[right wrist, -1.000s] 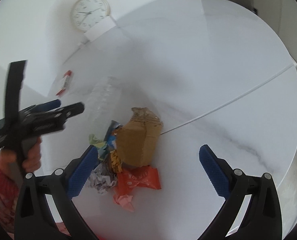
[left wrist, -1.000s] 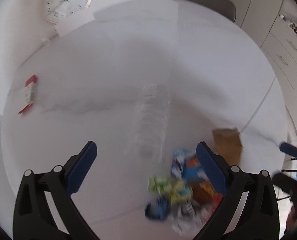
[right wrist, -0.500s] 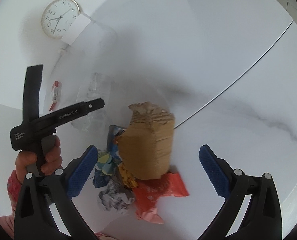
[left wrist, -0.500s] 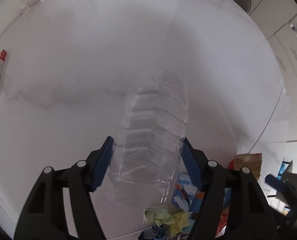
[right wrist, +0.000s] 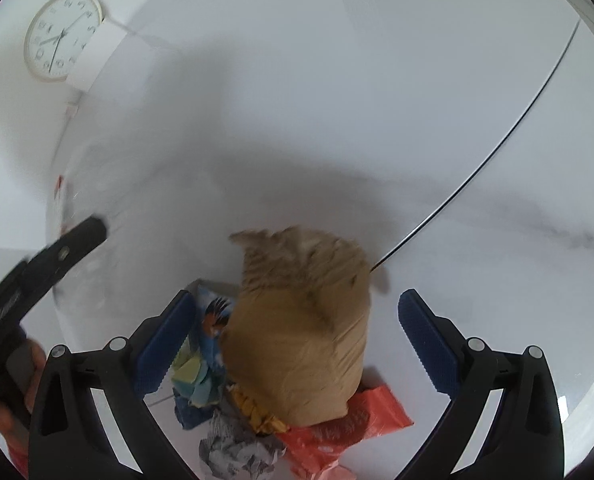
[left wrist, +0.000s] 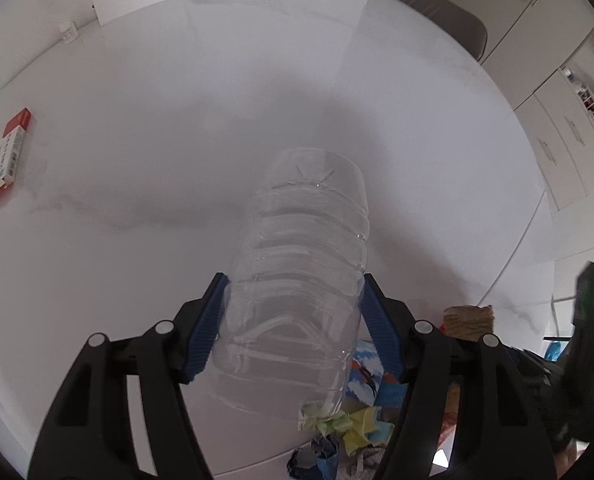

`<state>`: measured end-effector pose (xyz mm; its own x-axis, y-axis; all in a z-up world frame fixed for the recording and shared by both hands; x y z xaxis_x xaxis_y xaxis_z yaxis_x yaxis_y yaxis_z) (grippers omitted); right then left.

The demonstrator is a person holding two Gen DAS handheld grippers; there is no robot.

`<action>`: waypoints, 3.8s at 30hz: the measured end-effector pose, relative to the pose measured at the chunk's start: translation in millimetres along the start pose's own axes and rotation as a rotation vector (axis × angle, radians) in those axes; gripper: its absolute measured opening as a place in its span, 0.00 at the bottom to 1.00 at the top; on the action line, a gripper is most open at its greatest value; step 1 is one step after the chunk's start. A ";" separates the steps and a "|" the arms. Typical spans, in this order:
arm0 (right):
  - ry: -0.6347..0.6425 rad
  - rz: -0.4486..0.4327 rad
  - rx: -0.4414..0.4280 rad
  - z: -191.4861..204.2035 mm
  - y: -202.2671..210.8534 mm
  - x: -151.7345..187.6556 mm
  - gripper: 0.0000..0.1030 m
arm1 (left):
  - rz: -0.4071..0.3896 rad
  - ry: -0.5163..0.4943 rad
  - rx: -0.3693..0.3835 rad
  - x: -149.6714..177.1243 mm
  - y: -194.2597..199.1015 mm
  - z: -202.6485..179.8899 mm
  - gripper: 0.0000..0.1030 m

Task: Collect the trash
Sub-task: 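Grasp the clear plastic bottle with the left gripper while the right gripper grasps the brown paper bag, then carry the bottle and brown paper bag over the white bin and release both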

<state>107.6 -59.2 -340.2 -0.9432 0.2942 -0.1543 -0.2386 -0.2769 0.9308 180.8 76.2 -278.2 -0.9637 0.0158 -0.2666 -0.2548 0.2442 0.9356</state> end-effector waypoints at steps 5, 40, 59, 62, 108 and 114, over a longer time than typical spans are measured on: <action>-0.050 -0.017 -0.048 -20.2 7.1 -0.4 0.68 | -0.021 0.020 0.014 -2.6 12.0 11.4 0.62; 0.000 -0.147 -0.011 -54.4 41.0 -31.6 0.34 | -0.041 -0.021 0.053 -6.8 20.6 9.4 0.62; -0.270 -0.168 0.189 -307.7 109.3 126.3 0.34 | -0.016 -0.307 0.164 60.2 50.7 -103.5 0.62; -0.339 -0.088 0.154 -353.6 51.3 155.8 0.34 | 0.005 -0.384 0.176 89.6 51.9 -140.5 0.62; -0.039 -0.235 0.159 -397.6 177.7 197.9 0.94 | 0.173 -0.512 0.076 303.4 -40.2 -294.3 0.88; 0.198 -0.314 0.084 -300.9 207.6 146.9 0.94 | -0.023 -0.383 0.043 237.9 61.3 -234.7 0.92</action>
<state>-150.0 -348.7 -269.3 -0.8556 0.1684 -0.4894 -0.5108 -0.1229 0.8509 -82.9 -132.7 -230.1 -0.8561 0.3687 -0.3622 -0.2645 0.2894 0.9199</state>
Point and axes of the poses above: each gripper's, at about its wrist camera, not at the fingertips, and y roughly against the way its jaws point, z to its left, x to its underside, the point moved 10 cm from there along -y, roughly the way its jaws point, and after that the axes turned 13 degrees about y, right-handed, at the moved point
